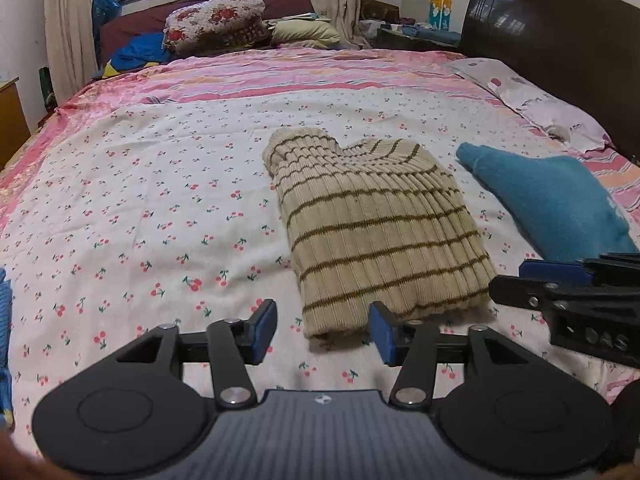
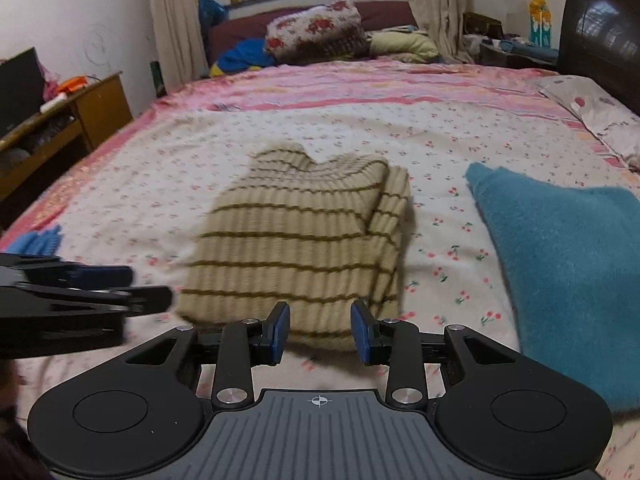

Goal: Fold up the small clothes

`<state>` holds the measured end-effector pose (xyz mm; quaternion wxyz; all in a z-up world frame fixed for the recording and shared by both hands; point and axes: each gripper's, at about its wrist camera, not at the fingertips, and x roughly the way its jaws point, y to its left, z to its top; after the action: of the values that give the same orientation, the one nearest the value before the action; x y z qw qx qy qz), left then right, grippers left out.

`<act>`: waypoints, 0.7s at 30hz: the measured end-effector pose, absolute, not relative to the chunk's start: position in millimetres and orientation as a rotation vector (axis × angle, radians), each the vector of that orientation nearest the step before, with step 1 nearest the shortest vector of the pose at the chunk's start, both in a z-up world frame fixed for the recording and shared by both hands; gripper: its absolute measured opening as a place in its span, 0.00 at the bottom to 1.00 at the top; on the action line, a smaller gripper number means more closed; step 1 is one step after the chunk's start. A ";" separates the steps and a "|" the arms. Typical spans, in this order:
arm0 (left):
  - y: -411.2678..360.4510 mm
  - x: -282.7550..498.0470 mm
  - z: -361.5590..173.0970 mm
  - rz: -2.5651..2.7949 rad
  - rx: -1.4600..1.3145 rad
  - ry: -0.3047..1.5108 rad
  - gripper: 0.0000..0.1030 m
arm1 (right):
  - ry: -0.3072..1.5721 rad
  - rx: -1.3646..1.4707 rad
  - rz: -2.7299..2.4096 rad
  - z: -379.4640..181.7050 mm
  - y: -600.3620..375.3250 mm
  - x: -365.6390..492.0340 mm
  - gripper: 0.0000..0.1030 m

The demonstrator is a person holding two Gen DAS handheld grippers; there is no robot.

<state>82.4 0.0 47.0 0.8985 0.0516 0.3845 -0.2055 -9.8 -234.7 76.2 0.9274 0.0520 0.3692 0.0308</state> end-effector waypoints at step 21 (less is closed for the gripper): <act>8.1 43.4 28.3 -0.352 0.127 0.829 0.82 | 0.767 0.198 0.046 60.1 -207.5 -58.8 0.37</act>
<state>43.4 8.1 28.3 0.8984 0.0611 0.4004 -0.1699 -58.8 -207.5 60.1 0.9223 0.0965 0.3736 0.0223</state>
